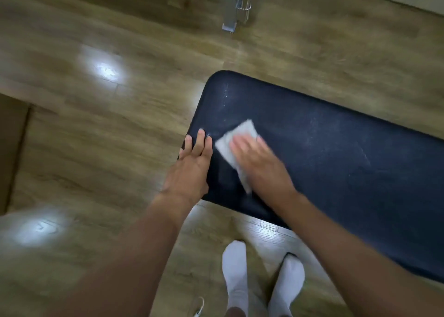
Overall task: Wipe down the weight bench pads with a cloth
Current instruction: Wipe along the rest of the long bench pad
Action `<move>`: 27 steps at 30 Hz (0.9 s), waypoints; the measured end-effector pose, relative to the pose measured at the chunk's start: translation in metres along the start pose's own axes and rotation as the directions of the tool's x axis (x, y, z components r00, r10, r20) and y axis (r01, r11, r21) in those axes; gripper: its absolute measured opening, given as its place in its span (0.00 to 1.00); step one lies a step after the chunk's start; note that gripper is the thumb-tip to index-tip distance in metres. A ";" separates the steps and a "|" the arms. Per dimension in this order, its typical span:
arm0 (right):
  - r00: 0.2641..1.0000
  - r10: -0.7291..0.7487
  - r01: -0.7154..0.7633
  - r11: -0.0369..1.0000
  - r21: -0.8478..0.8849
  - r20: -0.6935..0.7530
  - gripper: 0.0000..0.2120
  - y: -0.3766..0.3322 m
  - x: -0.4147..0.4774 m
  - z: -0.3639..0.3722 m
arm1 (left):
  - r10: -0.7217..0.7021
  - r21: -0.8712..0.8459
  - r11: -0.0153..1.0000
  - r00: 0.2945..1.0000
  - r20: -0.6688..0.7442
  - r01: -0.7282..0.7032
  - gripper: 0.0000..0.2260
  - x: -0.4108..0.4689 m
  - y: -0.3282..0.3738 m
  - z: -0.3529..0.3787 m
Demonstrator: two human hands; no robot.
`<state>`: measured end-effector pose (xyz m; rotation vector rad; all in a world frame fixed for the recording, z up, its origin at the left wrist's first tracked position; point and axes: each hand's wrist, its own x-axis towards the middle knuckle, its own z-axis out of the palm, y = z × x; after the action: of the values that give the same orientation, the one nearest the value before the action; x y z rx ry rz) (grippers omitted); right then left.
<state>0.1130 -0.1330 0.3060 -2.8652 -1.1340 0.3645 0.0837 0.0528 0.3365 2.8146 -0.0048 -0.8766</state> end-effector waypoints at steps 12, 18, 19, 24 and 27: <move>0.988 0.144 -0.127 0.964 0.232 -0.056 0.27 -0.039 0.061 -0.014 | -0.085 -0.609 0.789 0.996 0.027 0.084 0.24 0.009 -0.031 -0.041; 0.999 0.034 -0.025 0.976 0.216 -0.042 0.22 -0.025 0.063 -0.022 | 0.164 -0.119 0.977 0.979 -0.123 -0.179 0.29 0.020 -0.014 -0.049; 0.990 0.125 -0.110 0.975 0.196 -0.067 0.22 -0.009 0.085 -0.021 | 0.185 -0.100 0.975 0.973 -0.137 -0.200 0.31 0.027 -0.007 -0.050; 0.931 0.361 -0.347 0.921 0.175 -0.049 0.27 0.000 0.135 -0.026 | 0.130 -0.102 0.983 0.970 -0.207 -0.154 0.32 0.061 -0.006 -0.057; 0.960 0.277 -0.267 0.946 0.182 -0.036 0.26 -0.041 0.097 -0.016 | 0.081 -0.101 0.989 0.959 -0.270 -0.112 0.29 0.040 -0.012 -0.042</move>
<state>0.1572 -0.0362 0.3067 -2.8535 -0.6583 0.3625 0.1393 0.0700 0.3455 2.7721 -0.0507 -0.4579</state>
